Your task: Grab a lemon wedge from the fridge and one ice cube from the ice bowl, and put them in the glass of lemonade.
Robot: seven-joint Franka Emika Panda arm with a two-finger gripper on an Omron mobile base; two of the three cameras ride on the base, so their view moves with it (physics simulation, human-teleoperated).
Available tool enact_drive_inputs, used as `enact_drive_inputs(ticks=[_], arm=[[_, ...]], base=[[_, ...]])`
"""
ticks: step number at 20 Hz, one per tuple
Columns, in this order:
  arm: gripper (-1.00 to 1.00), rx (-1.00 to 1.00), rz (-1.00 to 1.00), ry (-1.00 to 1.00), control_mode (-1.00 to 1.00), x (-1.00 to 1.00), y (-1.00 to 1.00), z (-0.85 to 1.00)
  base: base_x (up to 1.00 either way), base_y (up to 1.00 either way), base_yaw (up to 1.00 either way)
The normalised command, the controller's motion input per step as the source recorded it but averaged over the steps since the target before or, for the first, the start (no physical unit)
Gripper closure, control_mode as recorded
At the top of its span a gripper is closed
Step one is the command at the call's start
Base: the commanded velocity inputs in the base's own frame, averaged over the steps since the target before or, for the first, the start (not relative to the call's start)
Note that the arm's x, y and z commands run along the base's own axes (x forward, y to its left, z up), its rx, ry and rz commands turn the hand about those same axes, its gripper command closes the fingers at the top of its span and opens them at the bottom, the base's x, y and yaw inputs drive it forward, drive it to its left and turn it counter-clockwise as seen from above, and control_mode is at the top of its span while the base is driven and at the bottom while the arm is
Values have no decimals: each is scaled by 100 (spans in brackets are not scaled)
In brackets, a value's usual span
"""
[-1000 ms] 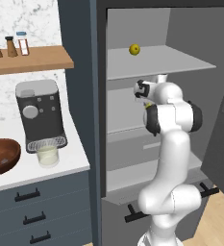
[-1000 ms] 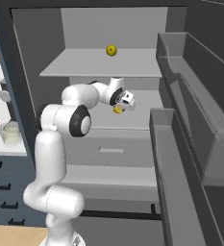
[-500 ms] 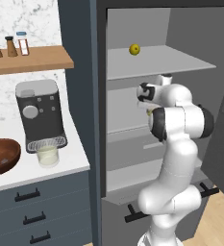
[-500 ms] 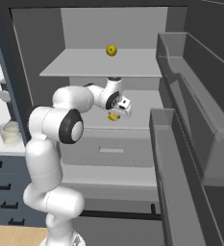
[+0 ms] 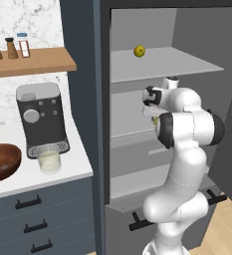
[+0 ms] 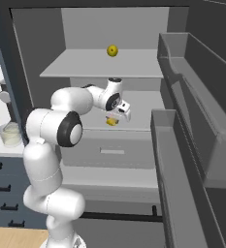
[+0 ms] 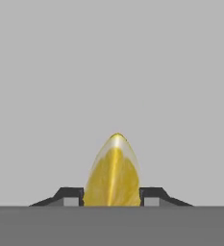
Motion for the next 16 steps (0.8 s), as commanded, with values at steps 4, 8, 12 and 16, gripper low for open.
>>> enact_drive_inputs(ticks=[4,8,12,16], arm=[[100,-4,0,-19,-100,59,6,-61],[100,-2,0,-20,-100,25,0,-37],[100,0,0,-22,-100,-14,0,0],[100,0,0,-31,-100,-32,0,0]], base=[[0,0,0],[0,0,0],[0,0,0],[0,0,0]])
